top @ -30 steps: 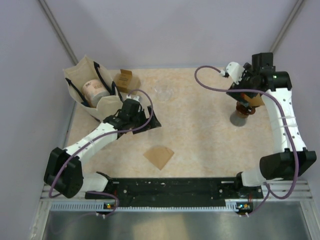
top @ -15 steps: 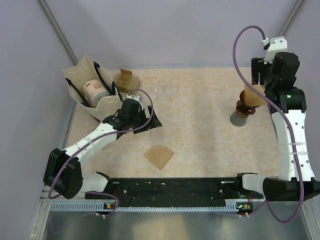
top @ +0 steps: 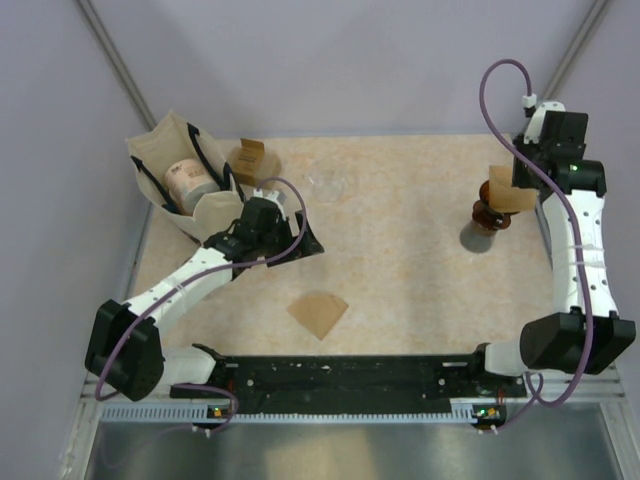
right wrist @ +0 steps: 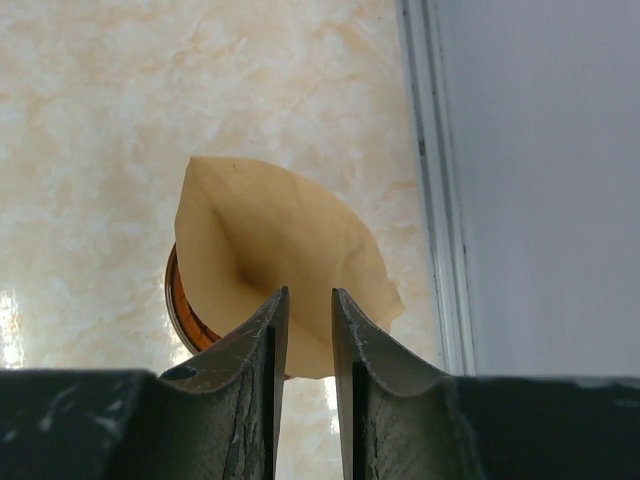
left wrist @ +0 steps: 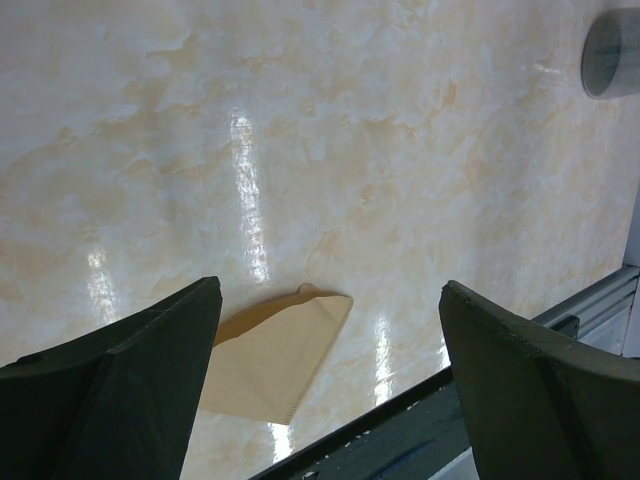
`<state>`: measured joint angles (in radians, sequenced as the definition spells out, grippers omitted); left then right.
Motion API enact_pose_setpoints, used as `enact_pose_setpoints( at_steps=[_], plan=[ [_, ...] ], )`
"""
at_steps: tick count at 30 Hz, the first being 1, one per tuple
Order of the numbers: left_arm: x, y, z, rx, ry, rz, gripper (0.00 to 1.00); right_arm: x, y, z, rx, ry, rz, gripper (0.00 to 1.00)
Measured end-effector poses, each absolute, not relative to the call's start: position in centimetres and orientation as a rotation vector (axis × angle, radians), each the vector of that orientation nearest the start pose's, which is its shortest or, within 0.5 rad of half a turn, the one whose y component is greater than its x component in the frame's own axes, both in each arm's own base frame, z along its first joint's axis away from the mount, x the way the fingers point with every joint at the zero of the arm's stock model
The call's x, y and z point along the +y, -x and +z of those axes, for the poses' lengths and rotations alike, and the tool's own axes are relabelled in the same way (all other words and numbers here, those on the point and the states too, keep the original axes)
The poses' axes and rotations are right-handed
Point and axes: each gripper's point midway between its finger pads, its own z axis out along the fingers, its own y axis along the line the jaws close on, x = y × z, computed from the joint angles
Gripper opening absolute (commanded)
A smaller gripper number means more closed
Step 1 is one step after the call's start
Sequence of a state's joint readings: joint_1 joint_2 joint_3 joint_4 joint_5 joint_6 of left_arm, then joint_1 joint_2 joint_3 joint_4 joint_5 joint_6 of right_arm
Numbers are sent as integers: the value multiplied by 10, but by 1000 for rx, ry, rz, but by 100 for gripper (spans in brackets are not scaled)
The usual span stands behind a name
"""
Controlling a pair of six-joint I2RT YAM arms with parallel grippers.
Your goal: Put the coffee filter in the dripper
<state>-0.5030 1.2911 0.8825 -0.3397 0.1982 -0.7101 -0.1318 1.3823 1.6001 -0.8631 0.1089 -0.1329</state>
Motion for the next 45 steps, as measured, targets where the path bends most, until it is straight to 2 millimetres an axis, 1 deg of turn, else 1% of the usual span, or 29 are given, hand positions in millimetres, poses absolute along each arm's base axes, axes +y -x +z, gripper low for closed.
enact_pose_setpoints(
  at_steps=[4, 11, 15, 19, 28, 31, 38, 45],
  plan=[
    [-222, -277, 136, 2453, 145, -807, 95, -69, -359, 283, 2288, -50, -232, 22],
    [-221, -275, 136, 2450, 145, -808, 95, -56, -363, 264, 2345, -9, -133, 23],
    [-221, -275, 136, 2451, 145, -808, 94, -51, -361, 251, 2384, 2, -98, 23],
    [-221, -274, 135, 2451, 145, -808, 94, -51, -360, 239, 2428, 2, -90, 22],
    [-220, -274, 134, 2454, 146, -806, 94, -53, -368, 216, 2493, -2, -87, 22],
    [-220, -274, 134, 2455, 146, -805, 94, -54, -369, 211, 2507, -3, -84, 22],
    [-220, -274, 134, 2455, 145, -805, 94, -54, -368, 208, 2515, 6, -83, 22],
    [-220, -274, 134, 2454, 146, -804, 93, -61, -366, 200, 2534, -23, -67, 21]
  ],
)
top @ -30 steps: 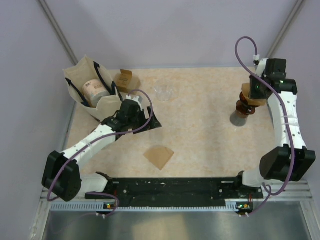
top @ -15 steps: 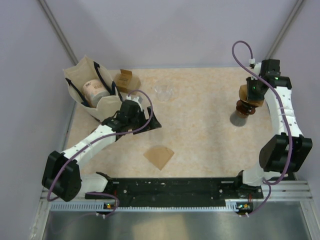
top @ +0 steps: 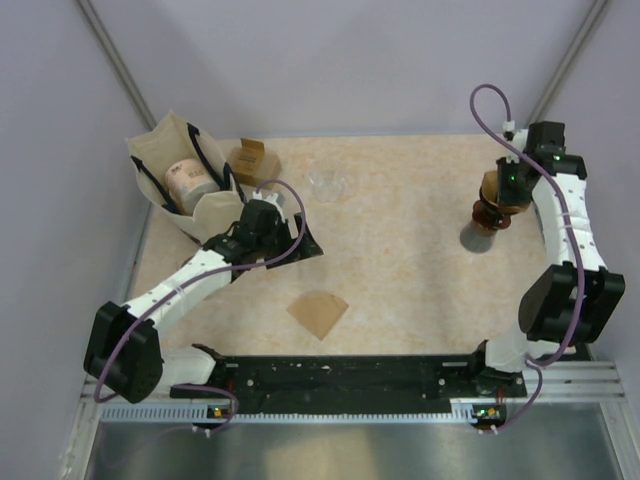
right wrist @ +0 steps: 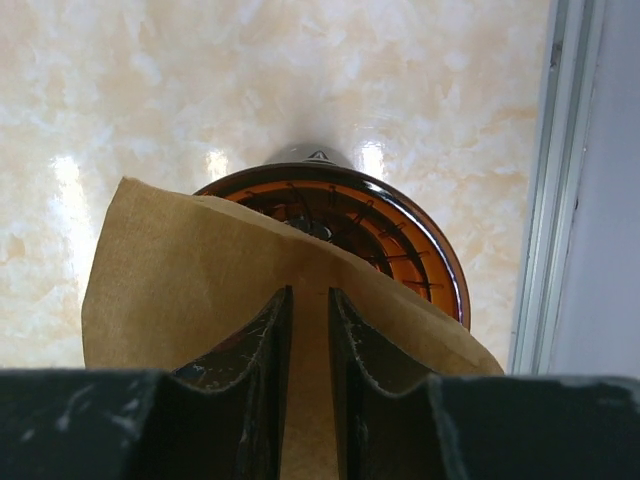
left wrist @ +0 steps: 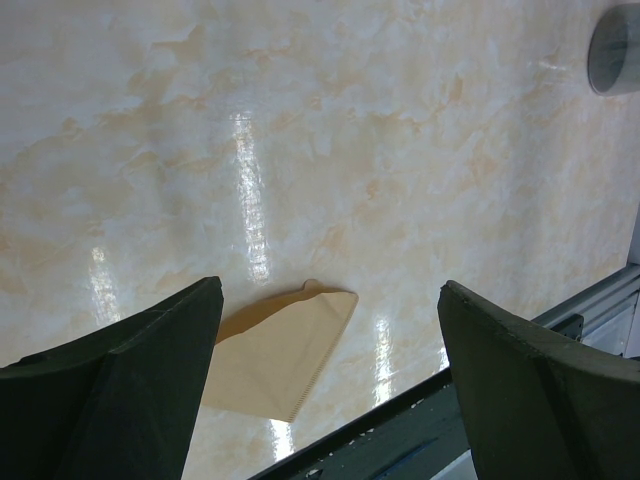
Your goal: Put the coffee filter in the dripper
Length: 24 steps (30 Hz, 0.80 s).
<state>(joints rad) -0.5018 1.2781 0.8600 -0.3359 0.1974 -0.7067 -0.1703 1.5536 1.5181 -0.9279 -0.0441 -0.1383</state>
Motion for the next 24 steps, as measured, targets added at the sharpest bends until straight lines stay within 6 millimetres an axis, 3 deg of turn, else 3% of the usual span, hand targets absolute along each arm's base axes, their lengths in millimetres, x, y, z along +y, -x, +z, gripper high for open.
enact_pose_setpoints(
  at_steps=[24],
  plan=[
    [-219, -275, 134, 2453, 147, -801, 93, -48, -370, 176, 2562, 16, 95, 20]
  ],
)
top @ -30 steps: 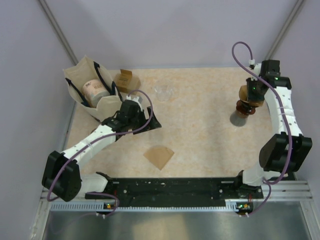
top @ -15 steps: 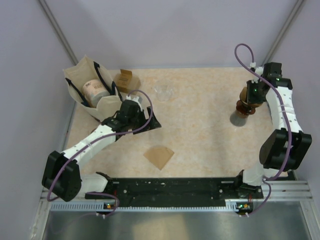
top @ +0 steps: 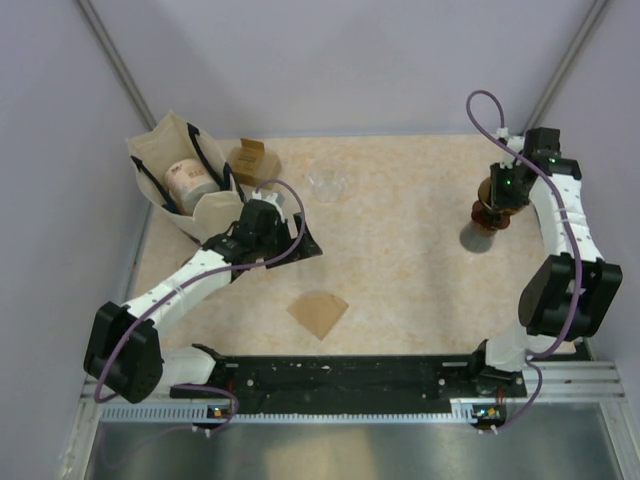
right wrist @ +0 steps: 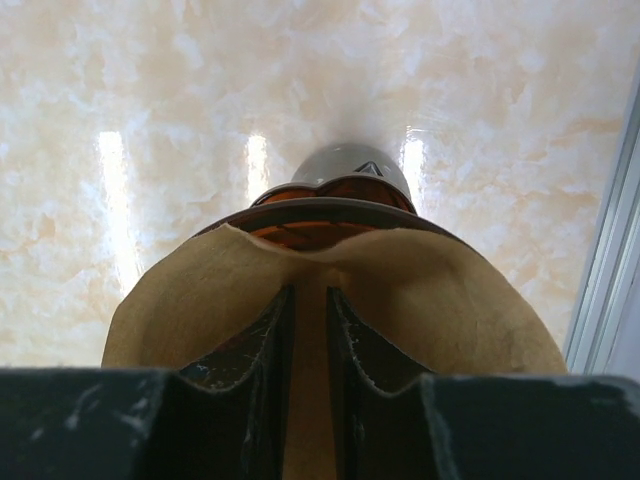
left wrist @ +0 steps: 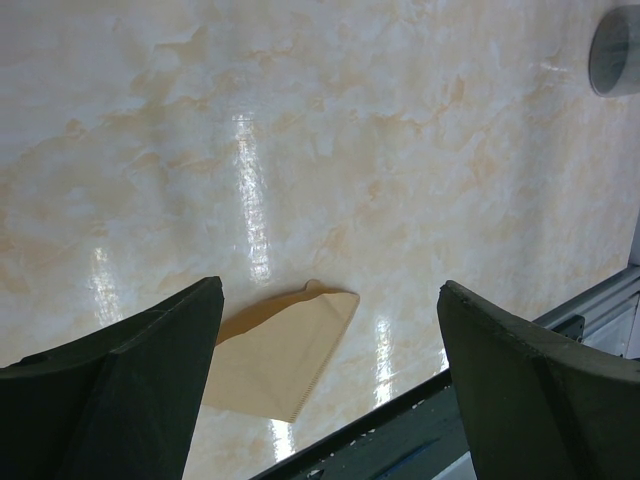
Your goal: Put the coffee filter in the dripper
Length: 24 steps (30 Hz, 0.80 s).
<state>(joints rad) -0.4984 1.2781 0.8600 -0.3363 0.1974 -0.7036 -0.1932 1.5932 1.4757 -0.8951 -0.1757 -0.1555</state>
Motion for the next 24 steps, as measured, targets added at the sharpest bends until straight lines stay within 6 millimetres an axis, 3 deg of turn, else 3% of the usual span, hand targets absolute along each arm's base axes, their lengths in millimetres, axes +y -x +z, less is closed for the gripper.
enact_pose_setpoints(
  at_steps=[14, 24],
  plan=[
    [-219, -274, 134, 2455, 145, -805, 93, -48, -372, 177, 2547, 8, 98, 30],
    [-220, -274, 134, 2456, 143, -810, 93, -47, -371, 197, 2490, -4, 86, 40]
  ],
)
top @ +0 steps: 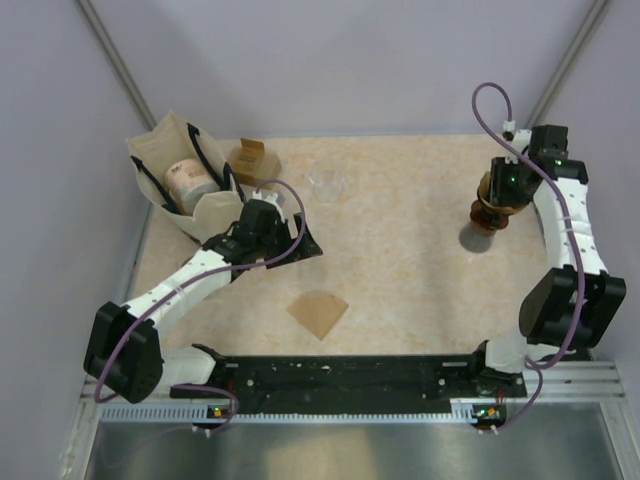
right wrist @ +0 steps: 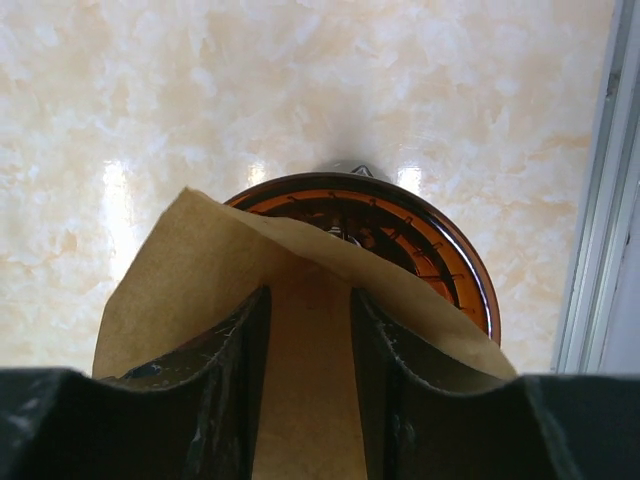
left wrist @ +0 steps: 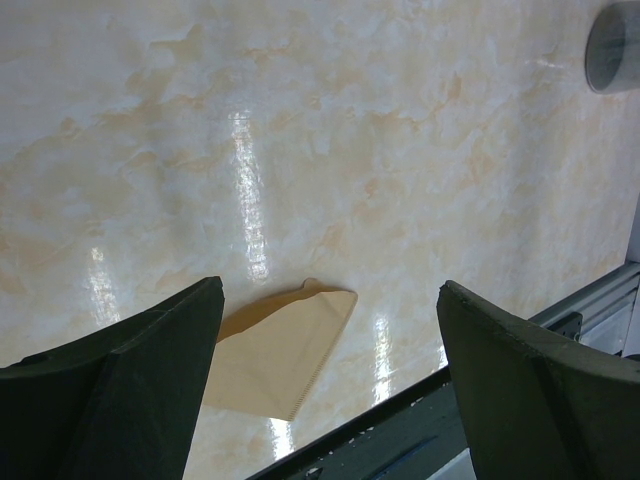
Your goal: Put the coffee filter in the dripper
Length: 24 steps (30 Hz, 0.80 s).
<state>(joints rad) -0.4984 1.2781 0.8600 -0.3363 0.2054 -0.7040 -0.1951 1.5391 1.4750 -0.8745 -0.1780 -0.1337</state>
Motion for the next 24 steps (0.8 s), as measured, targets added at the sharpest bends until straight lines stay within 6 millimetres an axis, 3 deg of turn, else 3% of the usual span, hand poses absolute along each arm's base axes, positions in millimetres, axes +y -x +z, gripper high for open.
enact_pose_setpoints(
  at_steps=[24],
  plan=[
    [-222, -272, 135, 2459, 135, -827, 92, -48, -368, 225, 2415, 1, 58, 63]
  ],
)
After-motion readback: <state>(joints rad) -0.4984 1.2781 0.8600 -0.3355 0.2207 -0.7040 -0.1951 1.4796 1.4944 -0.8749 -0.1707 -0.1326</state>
